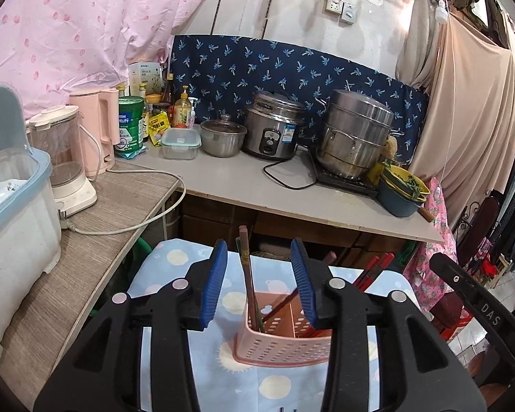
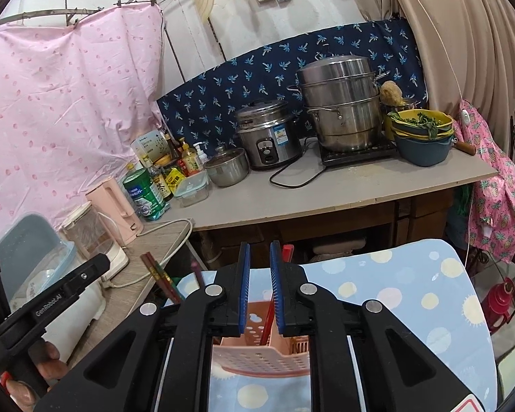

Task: Organize utensils
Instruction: 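Carry both chopsticks up into the pink holder and open both tools, then move both open tools back down over the last two chopsticks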

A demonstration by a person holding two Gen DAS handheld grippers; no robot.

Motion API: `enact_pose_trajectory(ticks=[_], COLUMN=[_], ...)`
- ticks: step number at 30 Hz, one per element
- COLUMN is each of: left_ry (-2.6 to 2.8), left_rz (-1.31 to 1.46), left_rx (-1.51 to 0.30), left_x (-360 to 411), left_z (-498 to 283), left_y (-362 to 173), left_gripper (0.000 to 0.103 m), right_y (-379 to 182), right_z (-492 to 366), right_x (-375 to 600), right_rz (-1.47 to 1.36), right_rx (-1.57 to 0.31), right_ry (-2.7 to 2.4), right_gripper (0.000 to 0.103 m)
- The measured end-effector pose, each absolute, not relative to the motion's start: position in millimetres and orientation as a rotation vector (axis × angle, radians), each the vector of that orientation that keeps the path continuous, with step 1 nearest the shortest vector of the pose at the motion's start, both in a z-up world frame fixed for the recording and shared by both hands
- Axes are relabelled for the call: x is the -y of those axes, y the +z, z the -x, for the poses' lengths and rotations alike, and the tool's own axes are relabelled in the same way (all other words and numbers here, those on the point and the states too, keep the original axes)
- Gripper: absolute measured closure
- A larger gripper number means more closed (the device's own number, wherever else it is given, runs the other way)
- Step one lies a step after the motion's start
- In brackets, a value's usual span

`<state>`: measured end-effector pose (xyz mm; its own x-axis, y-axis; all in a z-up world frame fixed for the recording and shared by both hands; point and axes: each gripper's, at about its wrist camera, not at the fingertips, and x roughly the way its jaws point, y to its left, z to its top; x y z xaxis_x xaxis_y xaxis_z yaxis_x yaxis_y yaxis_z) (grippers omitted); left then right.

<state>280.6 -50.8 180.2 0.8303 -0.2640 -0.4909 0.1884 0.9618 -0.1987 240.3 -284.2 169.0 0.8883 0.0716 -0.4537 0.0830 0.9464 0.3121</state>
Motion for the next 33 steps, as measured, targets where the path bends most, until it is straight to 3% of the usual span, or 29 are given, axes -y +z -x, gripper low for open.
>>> enact_pose_trajectory(ticks=[11,14,33], left_ry=[-0.21,-0.206,-0.186], left_rz=[0.079,0.066,-0.041], left_rx=[-0.572,-0.591,-0.77], left_x=[50.2,48.9,39.1], left_z=[-242.4,-228.9,-122.9], left_y=[165.7,156.4,55.2], left_gripper=[0.065,0.065,0.065], right_y=[153.9,142.6,29.0], right_z=[-186.6,-166.8,-46.7], right_x=[268.2,264.5,215.4], right_rz=[-0.308,-0.303,-0.242], right_rx=[-0.509,-0.528,-0.781], right_ry=[0.003,0.002,0.042], right_gripper=[0.089,0.081,0.079])
